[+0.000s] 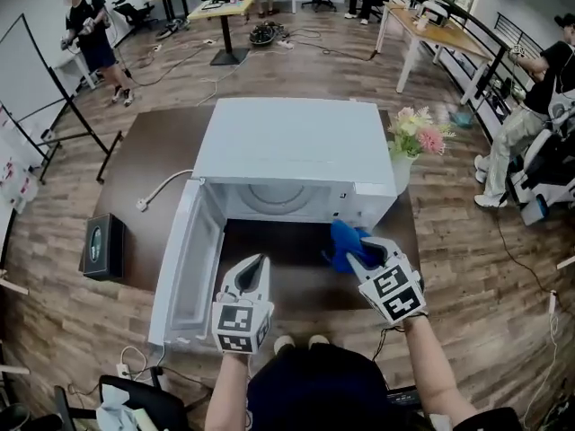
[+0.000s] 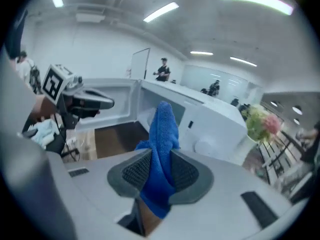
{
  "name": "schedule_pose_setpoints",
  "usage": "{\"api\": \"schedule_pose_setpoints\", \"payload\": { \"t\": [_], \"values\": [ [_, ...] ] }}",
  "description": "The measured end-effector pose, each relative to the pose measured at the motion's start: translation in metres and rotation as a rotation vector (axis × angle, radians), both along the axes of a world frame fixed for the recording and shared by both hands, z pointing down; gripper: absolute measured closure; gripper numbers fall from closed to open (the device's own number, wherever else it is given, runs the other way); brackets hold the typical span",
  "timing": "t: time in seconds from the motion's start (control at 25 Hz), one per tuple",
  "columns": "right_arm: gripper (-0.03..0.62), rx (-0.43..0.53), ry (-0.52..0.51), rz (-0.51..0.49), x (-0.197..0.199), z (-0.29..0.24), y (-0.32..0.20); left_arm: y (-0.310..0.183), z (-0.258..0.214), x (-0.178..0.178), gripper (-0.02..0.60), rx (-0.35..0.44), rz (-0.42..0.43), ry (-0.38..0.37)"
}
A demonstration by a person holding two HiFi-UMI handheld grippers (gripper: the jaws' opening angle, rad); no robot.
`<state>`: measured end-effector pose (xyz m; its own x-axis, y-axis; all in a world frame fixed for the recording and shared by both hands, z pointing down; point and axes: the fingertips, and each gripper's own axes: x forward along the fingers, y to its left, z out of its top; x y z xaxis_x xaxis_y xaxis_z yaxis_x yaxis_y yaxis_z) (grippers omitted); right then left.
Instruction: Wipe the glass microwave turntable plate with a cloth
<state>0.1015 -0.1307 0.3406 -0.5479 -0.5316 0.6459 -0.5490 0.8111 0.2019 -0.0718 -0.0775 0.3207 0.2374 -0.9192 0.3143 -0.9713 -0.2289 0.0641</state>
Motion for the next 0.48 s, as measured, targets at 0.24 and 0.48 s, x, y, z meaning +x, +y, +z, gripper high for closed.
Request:
{"api": "schedule_pose_setpoints", "payload": {
  "t": [0.24, 0.48],
  "values": [
    [0.503, 0.022, -0.39, 0.328, 0.059, -0.039, -0.004, -0.015, -0.018, 0.021, 0.575, 0.026, 0.065, 0.012],
    [0.503, 0.142, -0.564, 0.543, 0.095, -0.054, 0.011, -0.022, -0.029, 0.035, 0.575, 0.058, 0.104, 0.008]
  ]
}}
